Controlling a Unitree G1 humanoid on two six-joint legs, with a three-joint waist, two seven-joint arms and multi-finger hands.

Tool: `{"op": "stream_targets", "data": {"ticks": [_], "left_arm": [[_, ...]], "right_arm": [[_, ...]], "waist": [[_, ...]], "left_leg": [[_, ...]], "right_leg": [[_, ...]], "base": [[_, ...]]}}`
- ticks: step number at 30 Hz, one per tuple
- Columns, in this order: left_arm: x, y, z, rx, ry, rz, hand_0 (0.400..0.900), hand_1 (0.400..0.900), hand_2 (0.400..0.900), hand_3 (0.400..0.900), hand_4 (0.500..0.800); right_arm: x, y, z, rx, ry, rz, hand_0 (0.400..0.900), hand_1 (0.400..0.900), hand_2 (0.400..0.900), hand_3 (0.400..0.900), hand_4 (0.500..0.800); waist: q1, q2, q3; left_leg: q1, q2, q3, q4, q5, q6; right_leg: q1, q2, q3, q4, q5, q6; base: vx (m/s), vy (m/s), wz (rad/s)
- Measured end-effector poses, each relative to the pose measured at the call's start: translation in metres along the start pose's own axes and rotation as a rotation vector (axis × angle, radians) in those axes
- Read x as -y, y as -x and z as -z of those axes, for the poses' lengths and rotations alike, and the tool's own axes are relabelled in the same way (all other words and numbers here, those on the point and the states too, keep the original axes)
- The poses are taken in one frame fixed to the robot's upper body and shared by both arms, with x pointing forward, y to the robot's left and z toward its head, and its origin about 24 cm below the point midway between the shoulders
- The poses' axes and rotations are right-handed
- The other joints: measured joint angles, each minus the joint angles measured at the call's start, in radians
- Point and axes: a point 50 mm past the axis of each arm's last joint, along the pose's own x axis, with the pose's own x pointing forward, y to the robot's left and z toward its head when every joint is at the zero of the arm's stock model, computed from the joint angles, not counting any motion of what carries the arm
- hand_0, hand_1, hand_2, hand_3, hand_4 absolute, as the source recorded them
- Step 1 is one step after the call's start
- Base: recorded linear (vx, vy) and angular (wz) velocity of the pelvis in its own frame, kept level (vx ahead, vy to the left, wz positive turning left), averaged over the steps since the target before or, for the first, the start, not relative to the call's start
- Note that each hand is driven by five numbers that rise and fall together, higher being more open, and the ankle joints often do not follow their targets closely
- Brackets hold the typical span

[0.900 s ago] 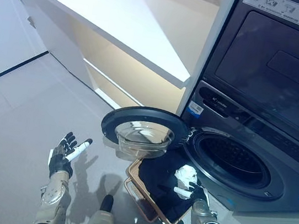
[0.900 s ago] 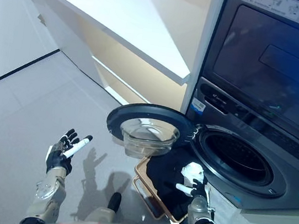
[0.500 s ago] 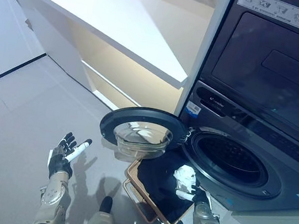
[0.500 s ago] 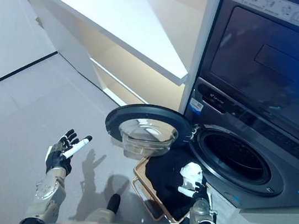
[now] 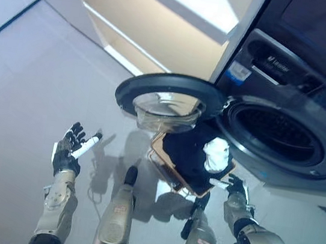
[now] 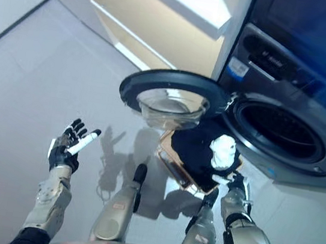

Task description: Put the clothes in the basket into the washing machine.

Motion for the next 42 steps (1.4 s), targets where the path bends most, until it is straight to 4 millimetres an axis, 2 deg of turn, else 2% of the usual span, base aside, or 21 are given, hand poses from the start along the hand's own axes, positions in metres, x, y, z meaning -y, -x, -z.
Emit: {"op": "stream_targets", "data": {"ticks": [2, 4, 8, 10, 15, 24, 30, 38, 42], "left_arm": [[0.008, -0.007, -0.015, 0.060, 0.003, 0.037, 0.900, 0.900, 0.900, 0.900, 0.800], [0.015, -0.011, -0.027, 0.121, 0.020, 0.062, 0.900, 0.900, 0.900, 0.900, 0.800], [0.031, -0.019, -0.044, 0.182, 0.026, 0.126, 0.900, 0.900, 0.900, 0.900, 0.800], [0.035, -0.018, -0.049, 0.202, 0.034, 0.143, 0.900, 0.900, 0.900, 0.900, 0.800], [0.038, -0.017, -0.051, 0.213, 0.044, 0.155, 0.900, 0.900, 0.900, 0.900, 0.800], [0.039, -0.016, -0.054, 0.228, 0.062, 0.135, 0.900, 0.900, 0.900, 0.900, 0.800], [0.041, -0.016, -0.060, 0.253, 0.074, 0.140, 0.900, 0.900, 0.900, 0.900, 0.800], [0.051, -0.012, -0.097, 0.418, 0.119, 0.188, 0.900, 0.900, 0.900, 0.900, 0.800], [0.054, -0.012, -0.106, 0.454, 0.131, 0.198, 0.900, 0.900, 0.900, 0.900, 0.800]], "right_arm": [[0.001, -0.002, -0.014, 0.029, -0.016, 0.010, 0.900, 0.900, 0.900, 0.900, 0.800], [0.004, -0.005, -0.037, 0.069, -0.059, 0.029, 0.900, 0.900, 0.900, 0.900, 0.800], [0.023, -0.011, -0.080, 0.147, -0.142, 0.092, 0.900, 0.900, 0.900, 0.900, 0.800], [0.032, -0.012, -0.099, 0.185, -0.168, 0.120, 0.900, 0.900, 0.900, 0.900, 0.800], [0.056, -0.013, -0.130, 0.244, -0.206, 0.195, 0.900, 0.900, 0.900, 0.900, 0.800], [0.085, -0.016, -0.130, 0.201, -0.202, 0.308, 0.900, 0.900, 0.900, 0.900, 0.800], [0.091, -0.012, -0.154, 0.256, -0.228, 0.318, 0.900, 0.900, 0.900, 0.900, 0.800], [0.093, 0.001, -0.199, 0.395, -0.263, 0.321, 0.900, 0.900, 0.900, 0.900, 0.800], [0.103, 0.006, -0.215, 0.440, -0.275, 0.358, 0.900, 0.900, 0.900, 0.900, 0.800]], "waist": [[0.005, 0.002, 0.031], [0.011, 0.009, 0.057], [0.025, 0.023, 0.109], [0.031, 0.023, 0.119], [0.035, 0.021, 0.133], [0.034, 0.019, 0.142], [0.035, 0.018, 0.174], [0.035, 0.019, 0.180], [0.036, 0.019, 0.180]], "left_leg": [[-0.035, -0.007, -0.008, 0.028, -0.008, 0.004], [-0.083, -0.010, -0.010, 0.063, -0.015, 0.007], [-0.153, -0.017, -0.009, 0.112, -0.022, 0.009], [-0.189, -0.017, -0.011, 0.134, -0.027, 0.011], [-0.269, -0.023, -0.020, 0.177, -0.032, 0.016], [-0.360, -0.037, -0.028, 0.199, -0.030, 0.026], [-0.421, -0.038, -0.031, 0.216, -0.026, 0.023], [-0.574, -0.052, -0.042, 0.277, -0.028, 0.029], [-0.654, -0.060, -0.041, 0.305, -0.026, 0.030]], "right_leg": [[-0.030, -0.007, -0.001, 0.027, 0.003, 0.002], [-0.069, -0.011, 0.001, 0.046, 0.003, 0.002], [-0.127, -0.017, 0.007, 0.077, 0.003, 0.001], [-0.163, -0.018, 0.013, 0.096, 0.003, 0.002], [-0.240, -0.022, 0.022, 0.132, 0.001, 0.003], [-0.318, -0.031, 0.027, 0.144, 0.002, 0.002], [-0.387, -0.031, 0.035, 0.176, 0.000, 0.006], [-0.558, -0.047, 0.057, 0.275, -0.026, 0.016], [-0.643, -0.053, 0.074, 0.310, -0.027, 0.017]], "base": [[-0.11, 0.033, 0.09], [-0.08, 0.024, 0.05], [-0.09, 0.029, 0.05], [-0.08, 0.028, 0.01], [-0.06, 0.016, 0.00], [-0.03, 0.005, -0.01], [-0.01, -0.007, 0.02], [-0.06, 0.037, 0.00], [-0.05, 0.034, 0.02]]}}
